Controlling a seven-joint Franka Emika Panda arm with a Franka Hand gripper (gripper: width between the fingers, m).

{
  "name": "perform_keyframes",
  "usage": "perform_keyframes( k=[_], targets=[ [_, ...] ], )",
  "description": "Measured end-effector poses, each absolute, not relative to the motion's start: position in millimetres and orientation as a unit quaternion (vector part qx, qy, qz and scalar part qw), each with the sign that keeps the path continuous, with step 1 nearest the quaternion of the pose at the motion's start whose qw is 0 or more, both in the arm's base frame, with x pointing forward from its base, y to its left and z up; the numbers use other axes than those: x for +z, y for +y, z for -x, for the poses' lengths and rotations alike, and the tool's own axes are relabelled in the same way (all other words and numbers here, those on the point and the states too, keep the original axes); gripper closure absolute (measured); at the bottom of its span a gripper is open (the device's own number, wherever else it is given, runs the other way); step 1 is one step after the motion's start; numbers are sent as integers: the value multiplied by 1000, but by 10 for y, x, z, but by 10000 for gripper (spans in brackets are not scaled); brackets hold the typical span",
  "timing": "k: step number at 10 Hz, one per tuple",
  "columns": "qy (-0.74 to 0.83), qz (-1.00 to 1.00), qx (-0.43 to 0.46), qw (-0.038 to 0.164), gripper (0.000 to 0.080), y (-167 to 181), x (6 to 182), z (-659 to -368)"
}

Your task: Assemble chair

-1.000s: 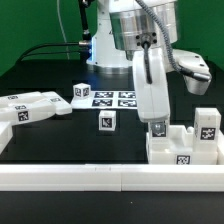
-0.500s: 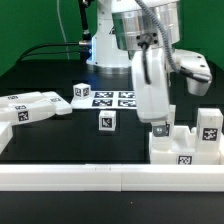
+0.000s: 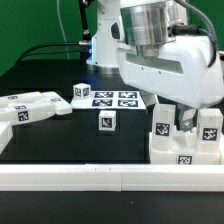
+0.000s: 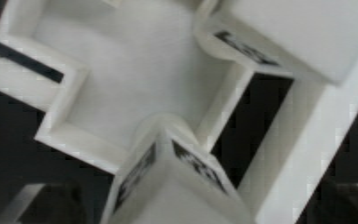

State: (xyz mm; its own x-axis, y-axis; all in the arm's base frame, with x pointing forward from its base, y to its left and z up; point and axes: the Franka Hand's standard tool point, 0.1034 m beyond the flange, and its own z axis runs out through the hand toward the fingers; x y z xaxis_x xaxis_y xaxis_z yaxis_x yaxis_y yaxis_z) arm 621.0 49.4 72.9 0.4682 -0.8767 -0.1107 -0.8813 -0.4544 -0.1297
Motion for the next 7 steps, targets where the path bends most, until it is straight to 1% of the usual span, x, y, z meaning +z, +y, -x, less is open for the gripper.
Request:
perform_keyframes(
  k=[6,7],
  targets=[
    [327,941,-5,83,151,455,715,-6210],
    [286,955,-9,80,263,439,714,-6211]
  ],
)
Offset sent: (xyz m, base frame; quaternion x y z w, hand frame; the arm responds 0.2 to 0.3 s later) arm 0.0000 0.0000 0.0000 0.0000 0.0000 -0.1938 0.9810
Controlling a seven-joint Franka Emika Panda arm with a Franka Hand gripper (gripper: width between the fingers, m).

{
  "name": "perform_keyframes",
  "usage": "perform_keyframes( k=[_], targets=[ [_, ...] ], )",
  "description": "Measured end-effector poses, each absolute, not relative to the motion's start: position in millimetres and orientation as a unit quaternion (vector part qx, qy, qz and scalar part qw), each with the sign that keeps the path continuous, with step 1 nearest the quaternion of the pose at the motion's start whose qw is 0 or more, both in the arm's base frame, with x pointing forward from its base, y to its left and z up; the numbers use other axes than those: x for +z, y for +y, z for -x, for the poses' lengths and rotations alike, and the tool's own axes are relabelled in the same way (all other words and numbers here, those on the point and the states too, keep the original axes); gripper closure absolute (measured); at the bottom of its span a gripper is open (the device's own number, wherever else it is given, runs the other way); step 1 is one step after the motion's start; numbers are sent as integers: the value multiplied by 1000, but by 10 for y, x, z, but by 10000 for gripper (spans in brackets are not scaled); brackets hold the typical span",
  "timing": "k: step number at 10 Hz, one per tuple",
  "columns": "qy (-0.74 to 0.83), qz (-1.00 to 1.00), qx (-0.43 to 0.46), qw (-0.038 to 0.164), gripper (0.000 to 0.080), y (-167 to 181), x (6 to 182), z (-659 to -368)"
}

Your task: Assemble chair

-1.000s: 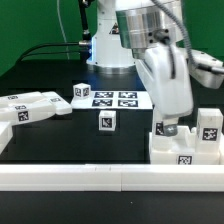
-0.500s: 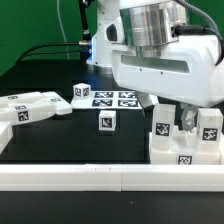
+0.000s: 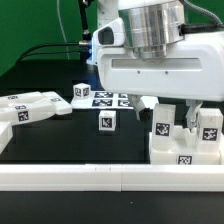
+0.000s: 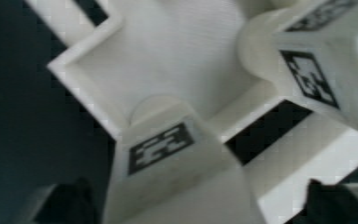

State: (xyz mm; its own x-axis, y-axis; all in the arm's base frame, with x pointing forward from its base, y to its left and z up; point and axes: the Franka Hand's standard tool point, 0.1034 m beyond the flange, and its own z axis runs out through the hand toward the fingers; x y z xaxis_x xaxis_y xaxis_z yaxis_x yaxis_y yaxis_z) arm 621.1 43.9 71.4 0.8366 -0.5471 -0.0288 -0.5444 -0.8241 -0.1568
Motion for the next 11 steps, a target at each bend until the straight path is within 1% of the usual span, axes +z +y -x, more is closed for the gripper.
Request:
perform_keyframes(
  k=[1,2,3,5,8,11],
  targets=[
    [279,957,-9,79,396,436,712,-6211],
    [284,955,-9,79,396,433,710,-6211],
    [292,953,-9,79,514,427,710,-6212],
    [312,947,-7,79,514,429,709,-6211],
    [476,876,6,78,514,412,712,-6221],
    [607,790,16,80,514,311,715,-6246]
  ],
)
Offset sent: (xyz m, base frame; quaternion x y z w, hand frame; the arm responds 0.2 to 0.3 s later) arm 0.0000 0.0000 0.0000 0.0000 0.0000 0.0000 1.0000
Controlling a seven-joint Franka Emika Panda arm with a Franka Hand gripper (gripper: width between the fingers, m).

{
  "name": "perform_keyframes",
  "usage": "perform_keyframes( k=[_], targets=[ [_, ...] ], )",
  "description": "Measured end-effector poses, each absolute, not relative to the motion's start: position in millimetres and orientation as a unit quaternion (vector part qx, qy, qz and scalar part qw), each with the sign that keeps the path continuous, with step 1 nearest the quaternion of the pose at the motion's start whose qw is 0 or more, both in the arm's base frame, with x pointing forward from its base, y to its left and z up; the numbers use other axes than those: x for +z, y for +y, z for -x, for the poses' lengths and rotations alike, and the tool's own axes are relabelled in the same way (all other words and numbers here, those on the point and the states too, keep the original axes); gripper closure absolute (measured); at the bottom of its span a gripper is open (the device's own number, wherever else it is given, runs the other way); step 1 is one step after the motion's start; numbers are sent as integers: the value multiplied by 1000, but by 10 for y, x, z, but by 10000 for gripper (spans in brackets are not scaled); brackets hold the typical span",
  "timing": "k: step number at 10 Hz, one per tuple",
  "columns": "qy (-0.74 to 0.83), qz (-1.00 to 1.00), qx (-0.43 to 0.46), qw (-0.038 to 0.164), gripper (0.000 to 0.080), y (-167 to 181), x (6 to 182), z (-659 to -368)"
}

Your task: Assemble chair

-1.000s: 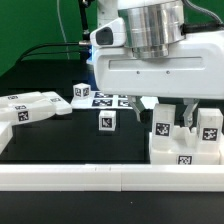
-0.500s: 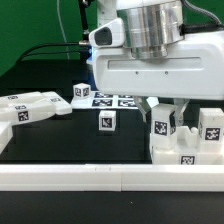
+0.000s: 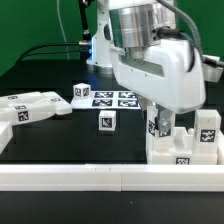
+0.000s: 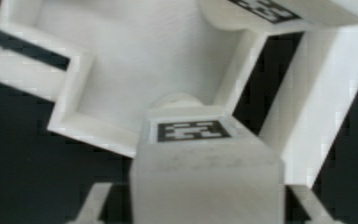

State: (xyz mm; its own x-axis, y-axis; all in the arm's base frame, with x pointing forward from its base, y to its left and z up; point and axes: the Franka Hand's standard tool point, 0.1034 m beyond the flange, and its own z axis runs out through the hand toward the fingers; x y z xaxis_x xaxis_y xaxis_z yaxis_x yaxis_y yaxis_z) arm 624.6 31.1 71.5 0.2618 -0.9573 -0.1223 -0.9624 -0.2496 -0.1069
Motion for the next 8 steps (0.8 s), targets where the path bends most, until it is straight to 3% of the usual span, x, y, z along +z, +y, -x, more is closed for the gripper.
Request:
perform_keyframes(
  k=[5,8],
  targets=[
    [801,590,45,85,514,300,697,-6249],
    [811,577,48,84,514,323,688,-6245]
  ],
)
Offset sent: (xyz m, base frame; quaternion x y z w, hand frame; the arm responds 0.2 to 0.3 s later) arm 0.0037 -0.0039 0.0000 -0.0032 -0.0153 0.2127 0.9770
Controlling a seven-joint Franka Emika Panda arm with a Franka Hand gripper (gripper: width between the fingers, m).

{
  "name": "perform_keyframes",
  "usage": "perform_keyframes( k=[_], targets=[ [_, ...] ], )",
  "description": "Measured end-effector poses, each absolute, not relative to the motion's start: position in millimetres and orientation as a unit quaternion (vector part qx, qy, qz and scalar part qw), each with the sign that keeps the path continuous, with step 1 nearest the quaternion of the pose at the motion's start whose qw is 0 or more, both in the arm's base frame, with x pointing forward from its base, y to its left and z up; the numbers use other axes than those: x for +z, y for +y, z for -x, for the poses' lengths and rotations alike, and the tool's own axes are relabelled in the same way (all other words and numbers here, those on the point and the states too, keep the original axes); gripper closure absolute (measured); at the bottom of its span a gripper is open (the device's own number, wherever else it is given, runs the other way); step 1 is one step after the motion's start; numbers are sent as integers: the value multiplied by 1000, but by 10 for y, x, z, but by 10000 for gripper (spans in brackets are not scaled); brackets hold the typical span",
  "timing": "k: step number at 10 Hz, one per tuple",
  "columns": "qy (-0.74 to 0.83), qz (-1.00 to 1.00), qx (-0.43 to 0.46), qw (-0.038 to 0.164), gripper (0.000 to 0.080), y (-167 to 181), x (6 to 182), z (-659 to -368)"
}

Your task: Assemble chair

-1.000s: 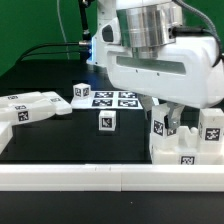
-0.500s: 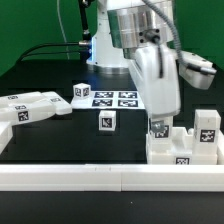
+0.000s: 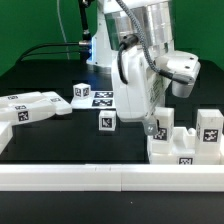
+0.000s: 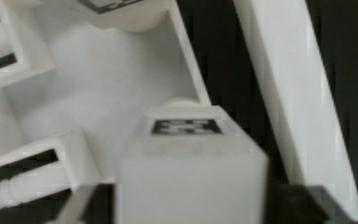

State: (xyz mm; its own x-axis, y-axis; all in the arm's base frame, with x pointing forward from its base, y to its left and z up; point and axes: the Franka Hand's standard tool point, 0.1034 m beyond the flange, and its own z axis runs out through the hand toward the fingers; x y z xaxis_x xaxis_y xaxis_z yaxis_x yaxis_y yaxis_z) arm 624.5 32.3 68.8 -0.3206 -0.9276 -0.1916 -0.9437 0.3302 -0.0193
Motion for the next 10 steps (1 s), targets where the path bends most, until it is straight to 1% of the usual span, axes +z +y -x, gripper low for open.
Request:
perform_keyframes(
  k=[1,2,3,4,5,10],
  targets=[
    [789,607,46,80,269,388,693,-6240],
    [743,662,38,84,269,418,701,-6250],
    [660,746,19,91,172,435,716,-6282],
    [590,801,10,95,172,451,719,-6289],
    [564,820,7,94,154,457,716,-6286],
    [424,901,-8,93,150,431,708,-6285]
  ],
)
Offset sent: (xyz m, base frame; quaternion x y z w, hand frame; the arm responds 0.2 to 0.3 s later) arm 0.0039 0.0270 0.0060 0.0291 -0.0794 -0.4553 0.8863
